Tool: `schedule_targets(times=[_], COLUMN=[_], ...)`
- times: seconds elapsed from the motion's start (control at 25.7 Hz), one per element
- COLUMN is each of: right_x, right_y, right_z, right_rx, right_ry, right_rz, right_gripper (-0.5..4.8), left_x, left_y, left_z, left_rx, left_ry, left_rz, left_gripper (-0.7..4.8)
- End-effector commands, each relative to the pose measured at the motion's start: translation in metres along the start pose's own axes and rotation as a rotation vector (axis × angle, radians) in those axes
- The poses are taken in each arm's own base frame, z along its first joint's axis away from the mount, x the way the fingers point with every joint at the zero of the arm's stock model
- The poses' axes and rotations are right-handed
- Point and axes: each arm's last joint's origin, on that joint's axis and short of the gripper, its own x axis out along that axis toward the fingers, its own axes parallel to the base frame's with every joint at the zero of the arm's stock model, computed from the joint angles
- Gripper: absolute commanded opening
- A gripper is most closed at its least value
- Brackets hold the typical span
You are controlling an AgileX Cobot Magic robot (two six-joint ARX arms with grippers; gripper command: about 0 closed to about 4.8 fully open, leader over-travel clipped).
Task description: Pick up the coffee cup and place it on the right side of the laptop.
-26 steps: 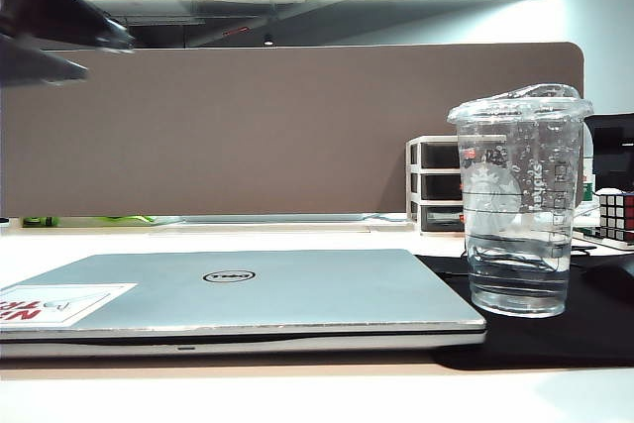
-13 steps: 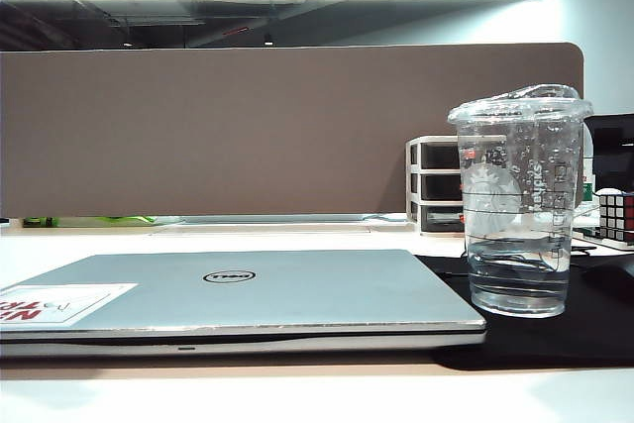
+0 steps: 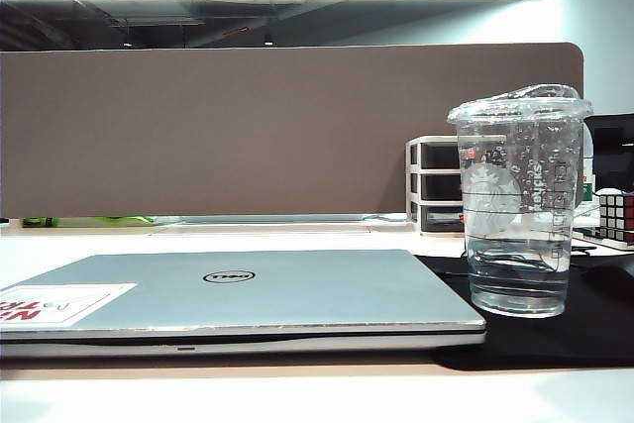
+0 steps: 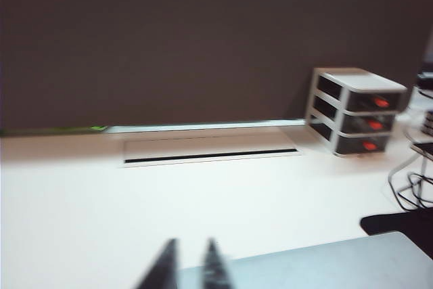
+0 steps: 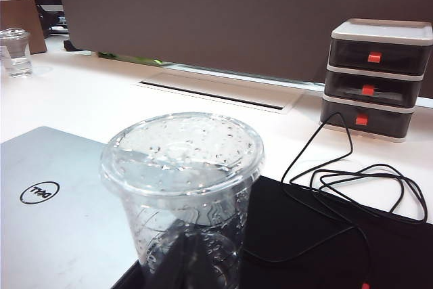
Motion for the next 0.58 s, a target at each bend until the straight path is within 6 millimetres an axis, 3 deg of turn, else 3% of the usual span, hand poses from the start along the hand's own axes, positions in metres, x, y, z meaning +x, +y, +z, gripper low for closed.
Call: schedule_targets(times=[0.04,0.58], right_x=[0.000,0.000], right_y=[0.000,0.000], right_z=[0.000,0.000], right_rx=[-0.009,-0.012], right_ry=[-0.014,-0.013], right_rz=[-0.002,-0.009], right_gripper=[-0.01,-0.01], left_x=[-0.003,0.008], left_y=[0.002,0.010], left_z=[-0.003,-0.053], left_rx=[-0.005,0.086], left_ry=[0.021,-0.126], left_rz=[0.072,0.154], left_gripper=[-0.06,-0.06])
